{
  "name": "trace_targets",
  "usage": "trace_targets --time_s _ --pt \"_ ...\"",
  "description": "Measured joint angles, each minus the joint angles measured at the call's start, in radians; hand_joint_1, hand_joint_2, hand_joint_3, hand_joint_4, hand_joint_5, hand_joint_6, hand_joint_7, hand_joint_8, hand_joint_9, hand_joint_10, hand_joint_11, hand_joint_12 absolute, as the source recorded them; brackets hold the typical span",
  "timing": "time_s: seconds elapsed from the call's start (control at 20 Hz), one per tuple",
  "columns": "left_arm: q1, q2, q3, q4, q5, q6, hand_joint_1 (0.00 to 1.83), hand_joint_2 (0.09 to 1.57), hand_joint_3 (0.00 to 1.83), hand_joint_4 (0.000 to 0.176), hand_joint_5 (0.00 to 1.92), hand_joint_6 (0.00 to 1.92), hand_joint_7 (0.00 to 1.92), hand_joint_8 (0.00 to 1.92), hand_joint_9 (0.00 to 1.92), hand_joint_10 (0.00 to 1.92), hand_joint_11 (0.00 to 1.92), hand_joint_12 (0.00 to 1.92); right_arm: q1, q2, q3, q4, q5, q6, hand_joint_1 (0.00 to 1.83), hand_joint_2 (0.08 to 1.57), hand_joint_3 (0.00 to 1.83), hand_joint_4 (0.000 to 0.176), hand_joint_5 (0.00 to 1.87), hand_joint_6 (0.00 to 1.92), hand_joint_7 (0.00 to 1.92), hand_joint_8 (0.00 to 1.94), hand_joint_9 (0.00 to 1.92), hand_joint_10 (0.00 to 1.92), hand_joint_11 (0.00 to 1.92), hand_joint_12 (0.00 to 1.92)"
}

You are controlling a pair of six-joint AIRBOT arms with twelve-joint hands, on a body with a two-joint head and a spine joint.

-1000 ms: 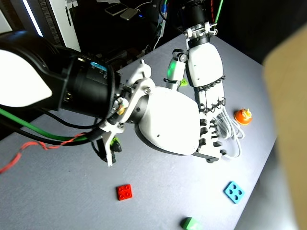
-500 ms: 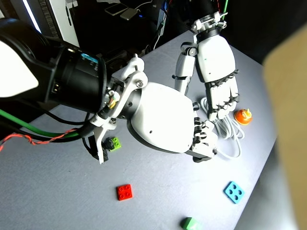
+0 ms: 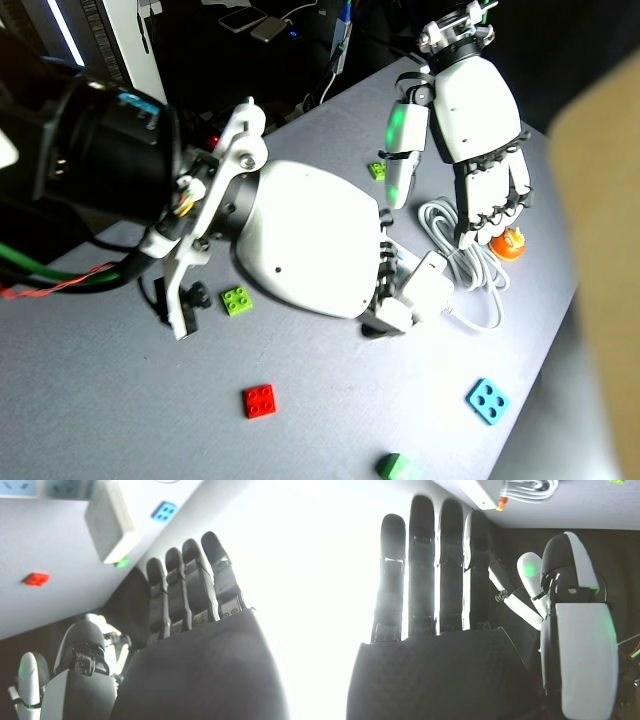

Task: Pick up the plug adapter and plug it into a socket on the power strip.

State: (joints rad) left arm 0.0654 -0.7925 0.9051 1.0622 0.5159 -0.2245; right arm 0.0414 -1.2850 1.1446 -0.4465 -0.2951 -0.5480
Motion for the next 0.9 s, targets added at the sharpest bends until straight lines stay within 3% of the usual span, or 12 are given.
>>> trace_targets --time_s 0.1,0.15,0.25,0.3,0.35,0.4,0.45,0.5,0.6,0.7,0.8,0.9 --pt "-0.014 0.005 0.005 0.001 -0.001 0.011 0.11 1.26 0.0 0.0 0.69 0.01 0.72 0.01 0.69 0.03 0.23 1.0 0.006 0.008 -0.009 0.0 0.006 0.0 0.47 1.16 0.0 0.0 0.56 1.3 0.67 1.41 0.62 1.48 0.55 1.75" --pt "-0.016 0.006 0.005 0.005 0.002 0.015 0.13 1.26 0.0 0.0 0.85 0.02 0.92 0.02 0.88 0.07 0.39 1.03 0.011 0.009 -0.011 -0.002 0.01 0.0 0.46 1.18 0.0 0.0 0.62 1.44 0.71 1.54 0.66 1.65 0.6 1.87" --pt "-0.023 0.006 0.005 -0.003 0.01 0.021 0.14 1.27 0.0 0.0 0.9 0.02 0.97 0.03 0.92 0.09 0.45 1.09 0.012 0.011 -0.016 -0.002 0.011 0.0 0.46 1.19 0.0 0.0 0.67 1.4 0.75 1.51 0.68 1.65 0.61 1.89" --pt "-0.027 0.006 0.005 -0.001 0.011 0.036 0.14 1.28 0.0 0.0 1.01 0.02 1.06 0.05 0.97 0.23 0.54 1.19 0.012 0.013 -0.021 0.0 0.01 0.0 0.45 1.19 0.0 0.0 0.66 1.51 0.78 1.57 0.73 1.67 0.65 1.9" --pt "-0.034 0.006 0.005 0.002 0.012 0.049 0.16 1.28 0.0 0.0 1.08 0.02 1.1 0.09 0.91 0.53 0.58 1.29 0.012 0.018 -0.025 0.0 0.01 -0.001 0.44 1.19 0.0 0.0 0.64 1.65 0.76 1.68 0.74 1.74 0.69 1.92" --pt "-0.039 0.006 0.005 0.004 0.01 0.049 0.15 1.31 0.01 0.0 1.08 0.24 0.91 0.67 0.77 1.05 0.56 1.49 0.012 0.024 -0.033 0.0 0.01 -0.009 0.47 1.19 0.0 0.0 0.68 1.83 0.78 1.85 0.77 1.89 0.8 1.92" --pt "-0.041 0.006 0.005 0.002 0.011 0.055 0.18 1.33 0.0 0.0 0.91 0.89 0.86 1.12 0.76 1.37 0.57 1.68 0.012 0.029 -0.037 0.0 0.01 -0.019 0.48 1.21 0.01 0.0 0.75 1.9 0.82 1.92 0.85 1.91 0.89 1.92" --pt "-0.041 0.006 0.002 0.001 0.013 0.056 0.23 1.35 0.0 0.0 0.81 1.32 0.86 1.43 0.81 1.61 0.65 1.83 0.012 0.034 -0.043 0.0 0.009 -0.028 0.47 1.23 0.01 0.0 0.86 1.92 0.92 1.94 0.97 1.92 1.03 1.92" --pt "-0.042 0.006 0.002 0.0 0.014 0.06 0.35 1.35 0.0 0.0 0.79 1.64 0.9 1.8 0.92 1.89 0.87 1.92 0.012 0.046 -0.058 0.0 0.009 -0.031 0.54 1.21 0.0 0.0 0.95 1.92 1.03 1.94 1.13 1.92 1.24 1.92" --pt "-0.051 0.006 0.005 0.0 0.018 0.069 0.41 1.35 0.0 0.0 0.92 1.89 1.02 1.92 1.09 1.92 1.05 1.92 0.012 0.051 -0.072 0.005 0.008 -0.03 0.55 1.21 0.0 0.0 1.09 1.92 1.17 1.94 1.31 1.92 1.44 1.92" --pt "-0.058 0.006 0.009 -0.001 0.016 0.07 0.43 1.36 0.0 0.0 1.12 1.92 1.17 1.92 1.26 1.92 1.25 1.92 0.012 0.051 -0.072 0.005 0.008 -0.031 0.49 1.25 0.01 0.0 1.22 1.92 1.29 1.94 1.46 1.92 1.58 1.92" --pt "-0.059 0.01 0.009 0.002 0.021 0.071 0.38 1.4 0.01 0.0 1.29 1.92 1.38 1.92 1.42 1.92 1.42 1.92 0.012 0.054 -0.072 0.005 0.007 -0.03 0.47 1.3 0.02 0.0 1.23 1.92 1.33 1.94 1.53 1.92 1.67 1.92"
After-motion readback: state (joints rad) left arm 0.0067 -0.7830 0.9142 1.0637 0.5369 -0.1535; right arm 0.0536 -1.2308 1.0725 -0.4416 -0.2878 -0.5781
